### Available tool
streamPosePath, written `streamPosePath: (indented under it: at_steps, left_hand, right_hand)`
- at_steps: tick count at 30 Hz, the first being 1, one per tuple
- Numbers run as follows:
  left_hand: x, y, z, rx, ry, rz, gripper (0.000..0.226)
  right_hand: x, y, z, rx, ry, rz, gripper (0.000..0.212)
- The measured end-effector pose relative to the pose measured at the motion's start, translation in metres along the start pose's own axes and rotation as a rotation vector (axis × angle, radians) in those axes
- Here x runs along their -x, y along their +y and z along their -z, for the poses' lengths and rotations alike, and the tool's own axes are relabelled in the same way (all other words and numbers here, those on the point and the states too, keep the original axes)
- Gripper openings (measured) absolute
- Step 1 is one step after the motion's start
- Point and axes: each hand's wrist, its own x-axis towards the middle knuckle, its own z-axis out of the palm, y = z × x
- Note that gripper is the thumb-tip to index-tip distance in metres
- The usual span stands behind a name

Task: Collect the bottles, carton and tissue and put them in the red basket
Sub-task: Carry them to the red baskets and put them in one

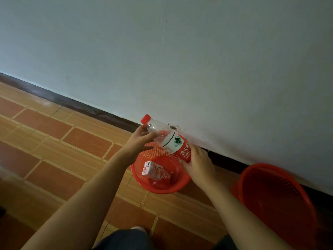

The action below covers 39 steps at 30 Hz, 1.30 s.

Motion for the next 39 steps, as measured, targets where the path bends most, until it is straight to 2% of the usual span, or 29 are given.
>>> streamPosePath:
  at_steps: [3,7,14,20,30,33,36,39]
  left_hand:
    - [0.001,-0.005,0.002,0.011,0.118,-0.022,0.048]
    - [0.003,-0.008,0.011,0.006,0.172,-0.065,0.052]
    - [0.004,-0.025,0.025,-0.158,0.301,-0.161,0.055]
    - [-0.008,-0.053,0.014,-0.408,0.306,-0.147,0.060]
    - [-0.032,-0.079,-0.009,-0.644,0.282,-0.133,0.066]
    - [-0.035,-0.079,-0.010,-0.647,0.280,-0.116,0.057]
    - [-0.036,-0.082,-0.009,-0.699,0.283,-0.093,0.034]
    - [-0.035,-0.086,-0.005,-0.821,0.293,-0.111,0.034]
  right_hand:
    - [-0.002,0.000,-0.003,-0.027,-0.023,0.018,0.070]
    - [-0.003,-0.001,-0.008,-0.083,-0.069,-0.012,0.083]
    - [0.010,0.009,-0.029,-0.076,-0.230,-0.251,0.093]
    - [0.014,0.013,-0.033,-0.089,-0.284,-0.279,0.093]
    - [0.016,0.019,-0.039,-0.061,-0.276,-0.266,0.092]
    - [0.016,0.020,-0.041,-0.053,-0.277,-0.262,0.092]
    - [0.016,0.021,-0.041,-0.045,-0.269,-0.252,0.092]
    - [0.017,0.020,-0.040,-0.056,-0.267,-0.254,0.091]
